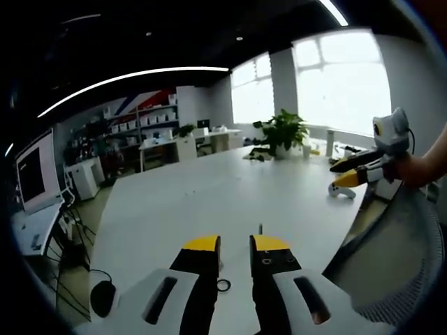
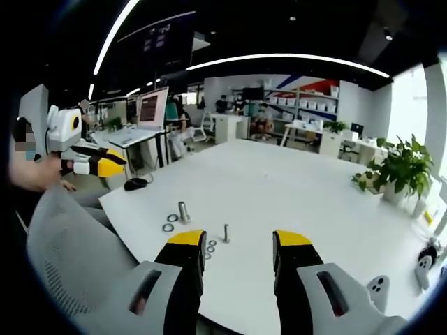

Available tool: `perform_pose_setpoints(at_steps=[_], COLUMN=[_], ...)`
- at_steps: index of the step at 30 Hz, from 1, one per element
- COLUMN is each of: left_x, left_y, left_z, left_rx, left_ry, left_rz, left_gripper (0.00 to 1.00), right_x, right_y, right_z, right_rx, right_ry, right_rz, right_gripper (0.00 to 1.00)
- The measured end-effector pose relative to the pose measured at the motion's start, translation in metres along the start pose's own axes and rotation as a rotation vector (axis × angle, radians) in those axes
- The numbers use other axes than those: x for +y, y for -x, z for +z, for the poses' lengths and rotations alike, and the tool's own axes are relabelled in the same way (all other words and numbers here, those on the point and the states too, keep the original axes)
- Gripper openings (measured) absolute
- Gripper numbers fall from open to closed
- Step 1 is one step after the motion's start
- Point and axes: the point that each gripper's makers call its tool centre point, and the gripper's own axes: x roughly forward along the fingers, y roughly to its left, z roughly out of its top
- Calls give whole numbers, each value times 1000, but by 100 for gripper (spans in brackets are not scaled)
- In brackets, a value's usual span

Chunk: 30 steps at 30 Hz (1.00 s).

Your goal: Place the washer onto the threaded stud by aligning its center hole with the stud, sliding it down to the base, and recovering from edge contact or off-axis alignment until the washer reaches the visible bottom stop.

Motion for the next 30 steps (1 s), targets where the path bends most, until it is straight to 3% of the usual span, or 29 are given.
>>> perform_pose_setpoints(at_steps=[7, 30], left_x=[4, 3], left_y=[-1, 0], left_z=[-6, -3], left_rx=[21, 9], left_ry=[19, 29], left_rz=[14, 12], left_gripper=[16, 17], right_x=[4, 20], right_y=[0, -5], right_z=[0, -10], right_rx=[-1, 56], right_ry=[2, 35], right_rz=[9, 66], right_gripper=[40, 46])
